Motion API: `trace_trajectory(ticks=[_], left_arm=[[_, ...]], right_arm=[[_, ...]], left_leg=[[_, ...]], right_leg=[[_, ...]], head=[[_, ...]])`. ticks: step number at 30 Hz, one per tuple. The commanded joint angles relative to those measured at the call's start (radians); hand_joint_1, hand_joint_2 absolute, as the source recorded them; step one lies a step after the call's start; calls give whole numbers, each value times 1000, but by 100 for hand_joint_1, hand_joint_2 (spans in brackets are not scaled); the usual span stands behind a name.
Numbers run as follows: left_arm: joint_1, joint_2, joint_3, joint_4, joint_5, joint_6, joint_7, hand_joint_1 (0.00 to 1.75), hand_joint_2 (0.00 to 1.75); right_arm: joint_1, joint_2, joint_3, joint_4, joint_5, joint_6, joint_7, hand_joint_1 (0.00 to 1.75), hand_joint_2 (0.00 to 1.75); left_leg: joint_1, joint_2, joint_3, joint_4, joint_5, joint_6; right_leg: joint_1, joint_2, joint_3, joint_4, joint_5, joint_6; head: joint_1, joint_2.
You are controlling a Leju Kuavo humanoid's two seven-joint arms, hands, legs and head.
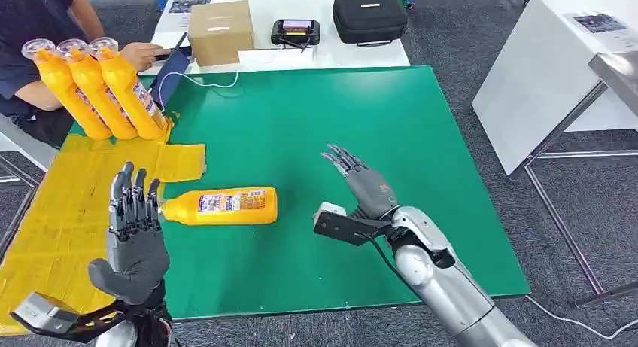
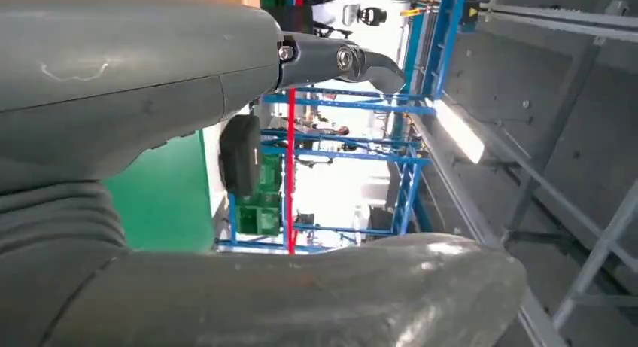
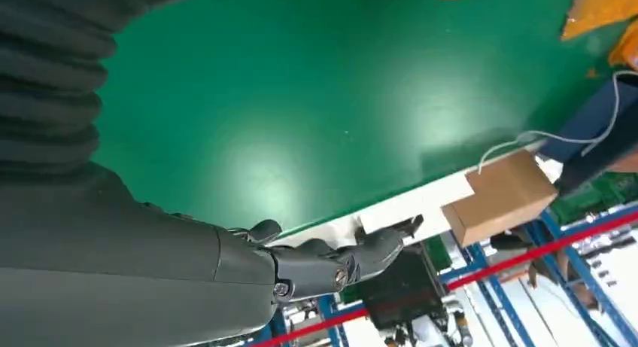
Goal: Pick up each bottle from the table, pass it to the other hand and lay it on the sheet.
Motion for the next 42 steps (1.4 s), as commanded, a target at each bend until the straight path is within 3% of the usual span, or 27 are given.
trace_trajectory(ticks=[1, 5, 6, 10, 13, 19, 25, 33, 39, 42], left_arm=[[18, 13, -22, 31, -29, 25, 6, 0, 0], [4, 9, 8, 59, -69, 95, 43, 0, 0], [-10, 3, 32, 80, -117, 164, 41, 0, 0], [-43, 4, 60, 125, -154, 232, 46, 0, 0], [-67, 29, 99, 183, -106, 197, 54, 0, 0], [-54, 57, 168, 171, -184, 233, 42, 0, 0], [-77, 90, 153, 202, -244, 207, 130, 0, 0], [-99, 100, 187, 244, -270, 224, 130, 0, 0], [-178, 152, 223, 349, -305, 216, 183, 0, 0], [-154, 150, 260, 346, -294, 205, 172, 0, 0]], right_arm=[[-46, 2, 9, 78, -18, -3, -10, 0, 175], [-15, -15, 17, 9, -15, -13, -13, 0, 175], [-14, -23, 24, -8, -8, -9, -9, 0, 0], [3, -35, 24, -48, -8, -7, -1, 0, 0], [31, -52, 14, -109, -18, -18, -17, 0, 0], [177, -113, -61, -304, -55, -44, -61, 0, 0], [193, -95, -93, -325, -86, -33, -82, 0, 0], [192, -71, -68, -320, -82, -19, -87, 0, 0], [164, -67, -31, -318, -82, -12, -103, 0, 0], [174, -44, -1, -301, -70, -13, -114, 0, 0]], left_leg=[[1, -3, 4, -1, -1, -1], [3, -4, 5, -1, -2, -1], [3, -4, 3, -1, -1, -1], [2, -4, 3, -1, 0, -1], [2, -7, 4, -1, 0, -2], [2, -8, 4, -1, -1, -1], [2, -5, 2, -1, -1, -1], [2, -3, 2, -1, 0, -1], [3, -5, 4, -2, -1, -2], [2, -3, 4, -2, 0, -2]], right_leg=[[0, 5, 3, -1, -1, -2], [1, 6, 5, -1, -2, -2], [0, 4, 3, 0, -2, -1], [0, 4, 3, 0, -1, -1], [0, 4, 4, 0, -2, -3], [0, 1, 4, -1, -3, -2], [0, 3, 3, 0, -2, -2], [0, 3, 1, 0, -1, -2], [0, 6, 4, 0, -2, -3], [0, 7, 3, 0, -1, -3]], head=[[0, 0], [0, 0], [0, 0], [0, 0], [0, 0], [0, 0], [0, 0], [0, 0], [0, 0], [0, 0]])
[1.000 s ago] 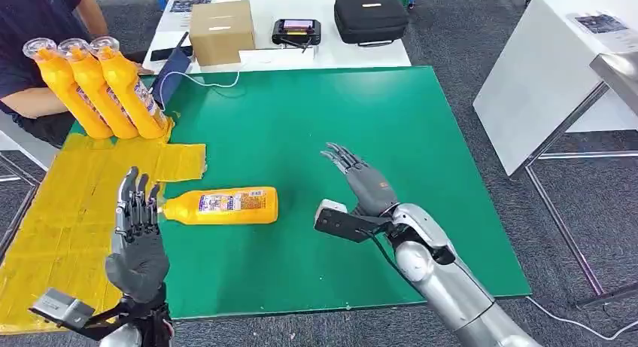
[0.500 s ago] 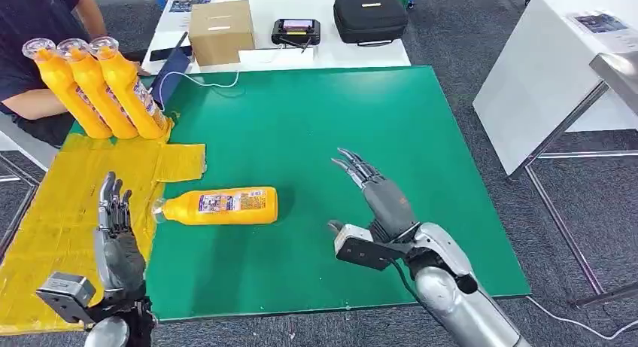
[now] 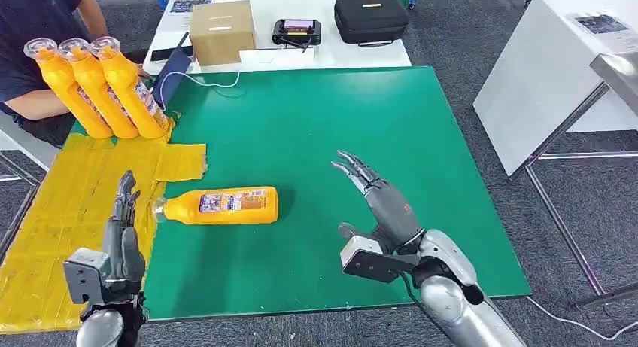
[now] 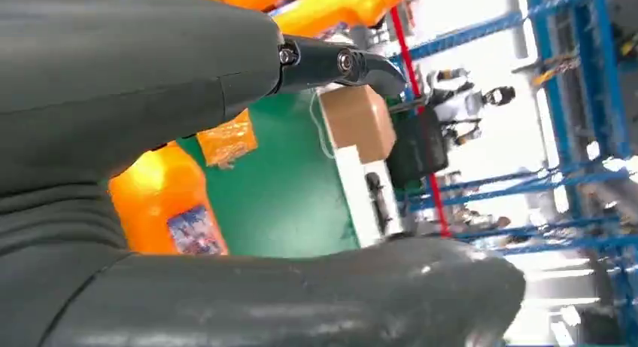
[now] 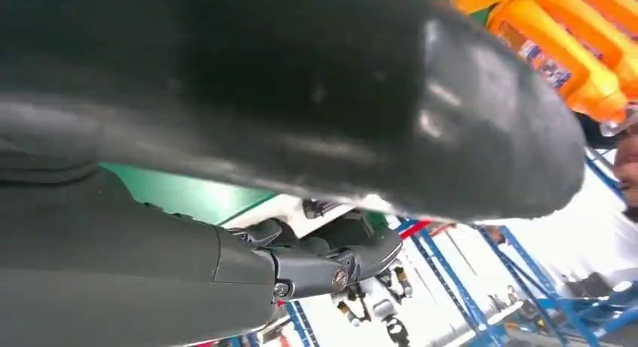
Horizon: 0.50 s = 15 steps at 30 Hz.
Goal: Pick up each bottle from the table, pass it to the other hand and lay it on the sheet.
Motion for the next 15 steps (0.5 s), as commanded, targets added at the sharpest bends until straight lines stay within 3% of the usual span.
trace_trajectory(ticks=[1, 15], left_arm=[[-65, 53, 88, 149, -2, -19, 21, 0, 0], [-92, 72, 105, 170, -60, -27, 116, 0, 0]], right_arm=[[-26, 38, 69, 32, 12, 7, -20, 0, 0], [15, 25, 84, -13, 37, -11, -26, 0, 0]], left_leg=[[0, 0, 4, -2, -1, -1], [2, -5, 7, 0, -3, -2]], right_leg=[[0, 7, 3, -1, 0, -2], [0, 9, 7, 0, -3, -3]], head=[[0, 0], [0, 0]])
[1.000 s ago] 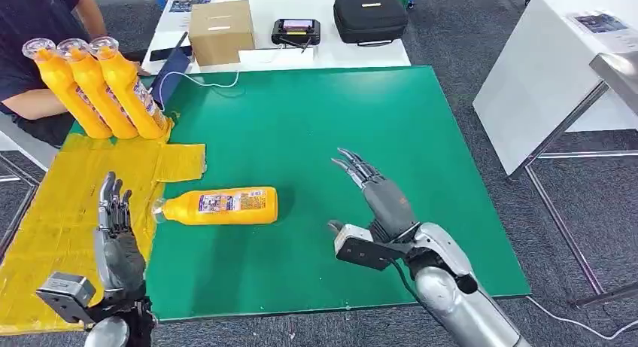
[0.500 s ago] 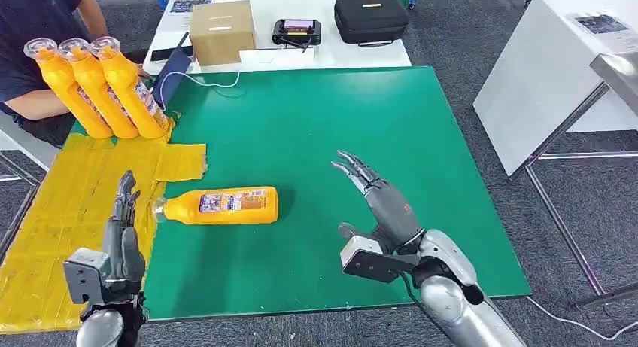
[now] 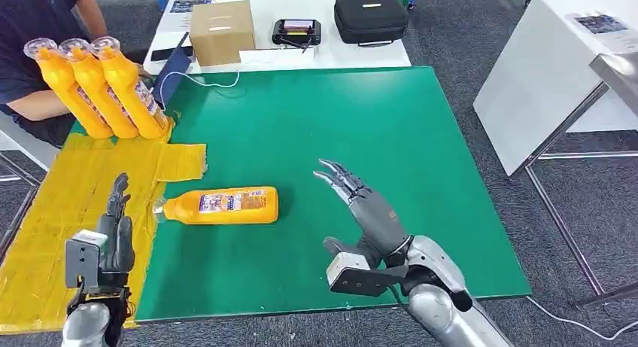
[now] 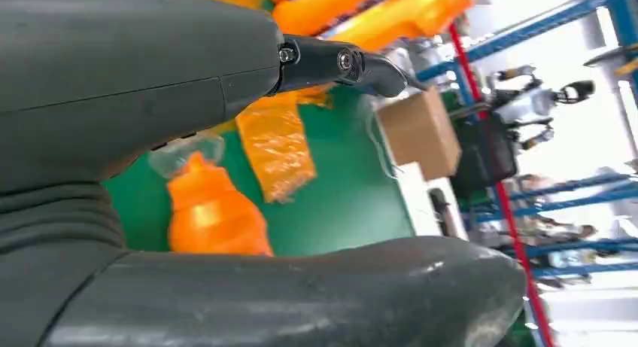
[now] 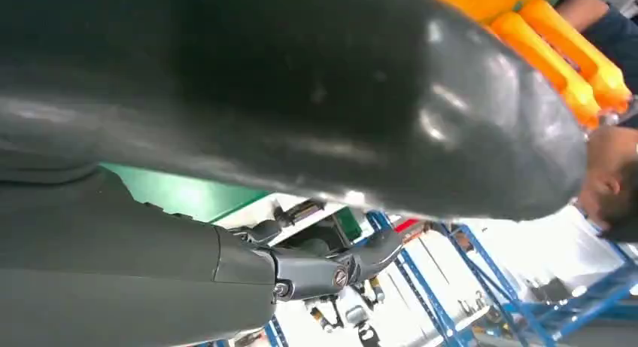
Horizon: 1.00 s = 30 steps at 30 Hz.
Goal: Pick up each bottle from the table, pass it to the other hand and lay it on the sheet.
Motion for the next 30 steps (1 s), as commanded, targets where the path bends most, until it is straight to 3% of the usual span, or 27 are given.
trace_trajectory(ticks=[1, 11, 30], left_arm=[[-61, 21, 31, 97, -9, 2, 25, 0, 0], [-137, 56, 62, 212, 21, 1, 42, 0, 0], [-111, 43, 62, 200, 30, 1, 36, 0, 0]], right_arm=[[-6, -3, 36, -5, 6, -9, -5, 0, 0], [-44, 3, 54, -1, -9, 0, -10, 0, 0], [-17, -25, 52, -38, -11, -7, -9, 0, 0]], left_leg=[[2, -4, 6, -1, -2, -2], [1, -2, 3, -1, 0, -1], [0, -2, 2, -1, 0, 0]], right_leg=[[0, 9, 6, 0, -3, -3], [0, 5, 3, 0, -1, -2], [0, 3, 2, 0, -1, -1]], head=[[0, 0], [0, 0], [0, 0]])
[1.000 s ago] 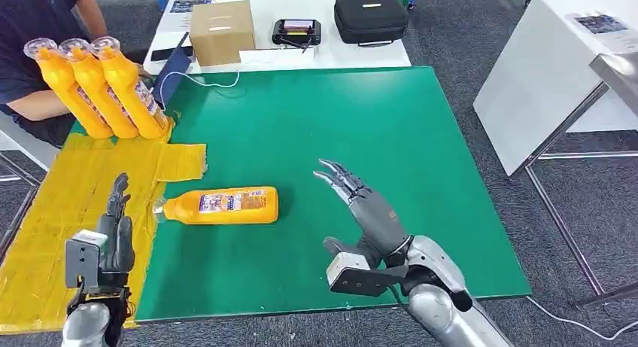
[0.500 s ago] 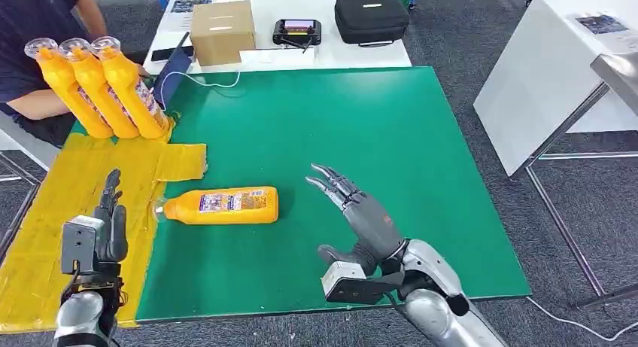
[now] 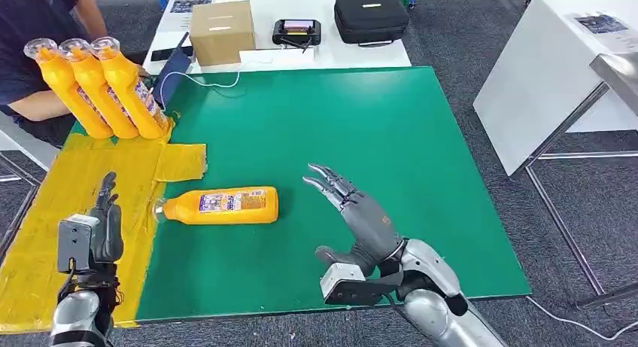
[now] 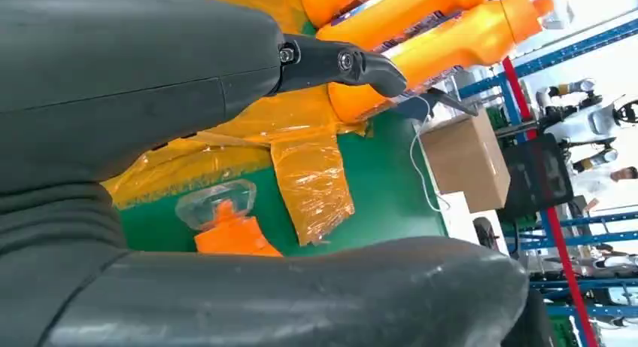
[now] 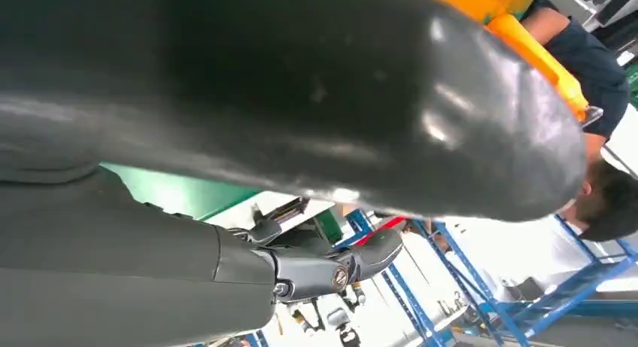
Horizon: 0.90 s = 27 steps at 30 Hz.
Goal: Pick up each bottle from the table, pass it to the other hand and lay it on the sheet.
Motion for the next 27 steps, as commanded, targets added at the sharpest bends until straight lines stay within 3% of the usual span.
trace_trajectory(ticks=[1, 8, 14, 20, 25, 27], left_arm=[[-25, -12, 15, 72, 5, -3, 3, 0, 0], [-58, 12, 13, 234, 3, -4, -103, 0, 0], [-58, 14, 13, 241, 5, -4, -110, 0, 0], [-108, 44, 134, 398, 126, -100, -235, 0, 0], [-111, 58, 156, 386, 108, -97, -239, 0, 0], [-76, 86, 187, 379, 128, -105, -239, 0, 0]], right_arm=[[-13, -31, 20, -14, -1, -3, 1, 0, 0], [-61, -39, 47, 7, -14, 24, -5, 0, 0], [-61, -39, 48, 6, -14, 24, -5, 0, 0], [-70, -49, 83, 15, -33, 25, -15, 0, 0], [-70, -42, 88, 19, -44, 22, -15, 0, 0], [-97, 0, 118, 32, -45, 28, -13, 0, 0]], left_leg=[[1, -4, 3, 0, -2, -1], [0, -2, 3, -1, 0, -1], [1, -2, 3, -1, -1, -1], [0, -1, 2, -1, 0, -1], [1, -2, 3, 0, -1, -1], [1, -1, 4, 0, -1, -1]], right_leg=[[0, 5, 4, 0, -2, -2], [-1, 4, 3, 0, -1, -1], [0, 5, 3, 0, -1, -2], [0, 5, 2, -1, 0, -1], [0, 6, 3, 0, -1, -2], [0, 8, 3, 0, -1, -2]], head=[[0, 0], [0, 0], [1, 0], [0, 0], [0, 0], [0, 0]])
